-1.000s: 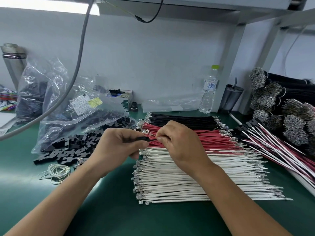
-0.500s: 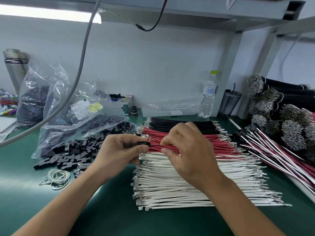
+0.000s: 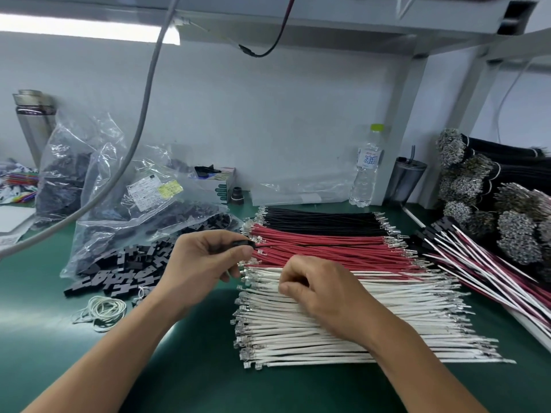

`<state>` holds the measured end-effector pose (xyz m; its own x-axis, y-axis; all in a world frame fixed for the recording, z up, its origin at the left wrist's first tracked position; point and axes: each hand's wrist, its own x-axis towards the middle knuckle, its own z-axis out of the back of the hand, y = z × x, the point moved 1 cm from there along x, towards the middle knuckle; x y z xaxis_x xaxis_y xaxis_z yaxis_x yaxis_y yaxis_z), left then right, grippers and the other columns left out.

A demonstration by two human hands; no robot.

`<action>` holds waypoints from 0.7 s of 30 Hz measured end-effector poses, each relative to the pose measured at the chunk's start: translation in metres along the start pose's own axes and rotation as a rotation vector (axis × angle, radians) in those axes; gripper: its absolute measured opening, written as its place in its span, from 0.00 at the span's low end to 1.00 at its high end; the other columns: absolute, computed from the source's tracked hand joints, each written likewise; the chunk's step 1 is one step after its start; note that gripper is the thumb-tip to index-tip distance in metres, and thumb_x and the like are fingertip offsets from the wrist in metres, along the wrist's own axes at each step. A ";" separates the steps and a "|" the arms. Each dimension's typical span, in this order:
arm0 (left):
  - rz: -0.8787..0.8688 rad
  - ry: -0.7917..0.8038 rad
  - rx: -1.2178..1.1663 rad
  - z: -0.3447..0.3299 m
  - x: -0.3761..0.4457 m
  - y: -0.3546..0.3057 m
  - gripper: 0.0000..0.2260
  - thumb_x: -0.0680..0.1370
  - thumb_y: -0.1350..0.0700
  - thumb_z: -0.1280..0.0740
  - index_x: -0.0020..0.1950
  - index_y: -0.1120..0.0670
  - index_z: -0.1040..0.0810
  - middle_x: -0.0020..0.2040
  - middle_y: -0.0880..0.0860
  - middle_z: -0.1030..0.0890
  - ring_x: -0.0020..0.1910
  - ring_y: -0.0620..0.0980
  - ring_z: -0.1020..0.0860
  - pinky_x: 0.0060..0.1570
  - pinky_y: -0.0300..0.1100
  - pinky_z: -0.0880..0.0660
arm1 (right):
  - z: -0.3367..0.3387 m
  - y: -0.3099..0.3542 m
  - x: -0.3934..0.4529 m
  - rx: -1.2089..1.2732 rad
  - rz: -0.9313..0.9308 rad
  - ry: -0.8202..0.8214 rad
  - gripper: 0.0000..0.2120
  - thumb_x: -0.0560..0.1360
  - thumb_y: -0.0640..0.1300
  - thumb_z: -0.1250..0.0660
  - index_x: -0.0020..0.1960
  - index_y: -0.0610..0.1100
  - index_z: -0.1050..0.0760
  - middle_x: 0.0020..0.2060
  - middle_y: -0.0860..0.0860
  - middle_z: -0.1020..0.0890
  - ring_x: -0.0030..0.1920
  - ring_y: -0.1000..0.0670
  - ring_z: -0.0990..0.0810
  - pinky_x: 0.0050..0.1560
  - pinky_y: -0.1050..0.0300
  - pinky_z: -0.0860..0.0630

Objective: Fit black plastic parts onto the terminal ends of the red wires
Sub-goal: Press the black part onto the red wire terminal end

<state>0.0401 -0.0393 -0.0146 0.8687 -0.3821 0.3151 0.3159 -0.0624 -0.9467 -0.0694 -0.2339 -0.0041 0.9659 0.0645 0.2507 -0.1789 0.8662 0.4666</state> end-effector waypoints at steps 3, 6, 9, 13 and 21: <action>0.013 0.004 -0.033 0.000 0.000 -0.002 0.08 0.67 0.55 0.22 0.45 0.52 0.12 0.34 0.59 0.15 0.29 0.49 0.20 0.30 0.37 0.22 | 0.009 -0.002 0.001 0.124 0.024 -0.140 0.04 0.80 0.48 0.33 0.48 0.56 0.22 0.42 0.63 0.21 0.45 0.60 0.22 0.43 0.66 0.28; 0.029 0.013 -0.080 -0.001 0.000 -0.003 0.09 0.66 0.57 0.21 0.45 0.54 0.11 0.34 0.62 0.15 0.29 0.51 0.19 0.32 0.38 0.20 | 0.012 -0.001 0.001 0.079 0.096 -0.291 0.03 0.78 0.49 0.32 0.46 0.55 0.21 0.41 0.61 0.21 0.45 0.57 0.22 0.42 0.61 0.25; 0.030 0.023 -0.115 0.000 0.000 -0.004 0.10 0.66 0.58 0.21 0.46 0.55 0.11 0.37 0.64 0.15 0.30 0.51 0.19 0.33 0.39 0.20 | 0.011 0.000 0.000 0.043 0.150 -0.392 0.04 0.77 0.51 0.29 0.43 0.55 0.20 0.40 0.60 0.24 0.42 0.55 0.22 0.40 0.57 0.25; 0.024 0.052 -0.137 -0.001 -0.002 -0.007 0.11 0.64 0.56 0.21 0.46 0.55 0.11 0.37 0.64 0.15 0.30 0.51 0.19 0.34 0.39 0.19 | 0.014 -0.001 -0.001 0.070 0.185 -0.466 0.01 0.76 0.48 0.26 0.45 0.52 0.17 0.38 0.61 0.23 0.40 0.54 0.21 0.38 0.57 0.24; 0.038 0.081 -0.165 -0.002 -0.004 -0.009 0.12 0.64 0.57 0.20 0.47 0.56 0.11 0.38 0.64 0.14 0.31 0.51 0.18 0.36 0.39 0.18 | 0.011 0.003 -0.002 -0.009 0.207 -0.507 0.02 0.76 0.48 0.26 0.44 0.52 0.17 0.38 0.59 0.23 0.38 0.56 0.22 0.34 0.57 0.24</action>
<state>0.0332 -0.0388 -0.0069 0.8432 -0.4596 0.2789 0.2107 -0.1948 -0.9579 -0.0734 -0.2370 0.0060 0.6993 -0.0108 0.7147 -0.3518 0.8652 0.3573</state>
